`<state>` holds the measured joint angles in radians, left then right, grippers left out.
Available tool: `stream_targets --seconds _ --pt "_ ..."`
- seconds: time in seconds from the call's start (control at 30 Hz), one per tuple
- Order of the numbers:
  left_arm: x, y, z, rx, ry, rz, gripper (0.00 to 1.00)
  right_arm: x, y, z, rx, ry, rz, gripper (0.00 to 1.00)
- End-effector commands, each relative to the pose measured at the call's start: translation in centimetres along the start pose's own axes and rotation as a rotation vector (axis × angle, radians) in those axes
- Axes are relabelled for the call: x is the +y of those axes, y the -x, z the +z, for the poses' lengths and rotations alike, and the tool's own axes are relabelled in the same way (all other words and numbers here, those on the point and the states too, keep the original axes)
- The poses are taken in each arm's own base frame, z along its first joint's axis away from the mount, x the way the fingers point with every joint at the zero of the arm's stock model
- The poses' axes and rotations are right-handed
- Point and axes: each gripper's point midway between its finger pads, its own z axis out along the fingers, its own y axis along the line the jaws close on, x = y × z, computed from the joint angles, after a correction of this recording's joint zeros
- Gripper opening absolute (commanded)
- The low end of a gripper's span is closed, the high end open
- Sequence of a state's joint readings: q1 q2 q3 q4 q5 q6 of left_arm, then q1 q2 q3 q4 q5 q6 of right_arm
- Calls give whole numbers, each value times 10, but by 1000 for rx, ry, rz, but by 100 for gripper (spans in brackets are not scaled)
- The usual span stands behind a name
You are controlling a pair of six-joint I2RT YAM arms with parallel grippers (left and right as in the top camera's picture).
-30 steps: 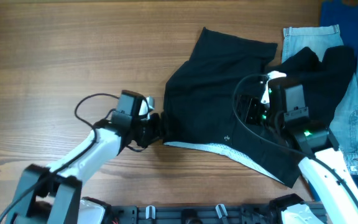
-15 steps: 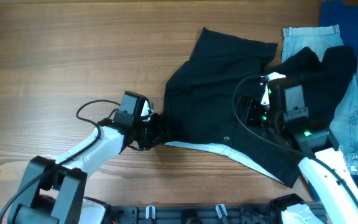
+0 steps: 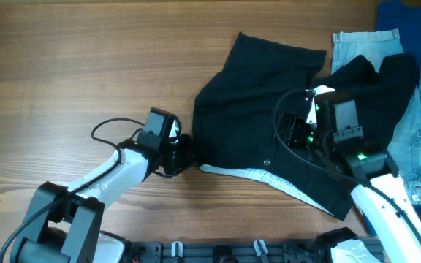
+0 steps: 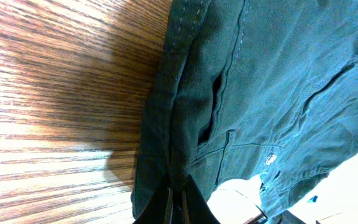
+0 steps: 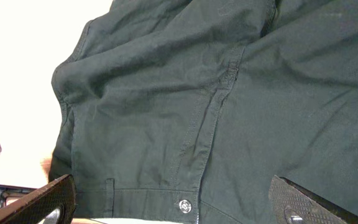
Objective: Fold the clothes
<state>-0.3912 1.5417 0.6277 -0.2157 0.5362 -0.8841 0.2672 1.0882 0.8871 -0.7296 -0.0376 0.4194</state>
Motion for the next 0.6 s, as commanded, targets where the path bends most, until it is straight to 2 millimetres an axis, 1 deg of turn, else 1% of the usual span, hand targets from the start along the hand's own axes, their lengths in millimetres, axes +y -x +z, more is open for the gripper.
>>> stream_targets --seconds 0.0,0.07,0.1,0.2,0.23,0.27,0.3,0.33,0.37,0.4,0.43,0.47,0.5,0.57 --pt "0 23 -11 -65 -12 57 4 4 3 -6 -9 18 11 100" --pt "7 48 -28 -138 -19 66 4 3 2 -6 -3 15 8 100" --pt "13 66 -41 -187 -17 76 4 3 2 -6 -2 15 8 100" --pt "37 119 -86 -340 19 26 4 3 2 -6 -3 15 4 100" --pt "46 143 -109 -416 27 -4 4 3 2 -6 -3 15 4 100" --pt "50 157 -125 -466 26 -26 4 3 2 -6 -3 15 4 100" --pt "56 180 -153 -549 14 -56 4 3 2 -6 -3 15 3 100" --pt "58 198 -179 -621 1 -73 4 3 2 -6 -4 15 2 100" --pt "60 222 -218 -726 -18 -88 4 3 2 -6 -4 15 2 100" --pt "60 236 -248 -796 -32 -92 7 3 2 -5 -2 14 2 100" --pt "57 242 -263 -826 -45 -88 33 3 1 -5 1 13 2 100" --pt "51 245 -273 -834 -71 -76 91 2 1 -3 7 11 2 100" --pt "44 241 -273 -804 -107 -66 100 2 0 -1 14 8 3 100" --pt "40 226 -256 -706 -137 -89 100 1 -2 4 32 1 4 100"
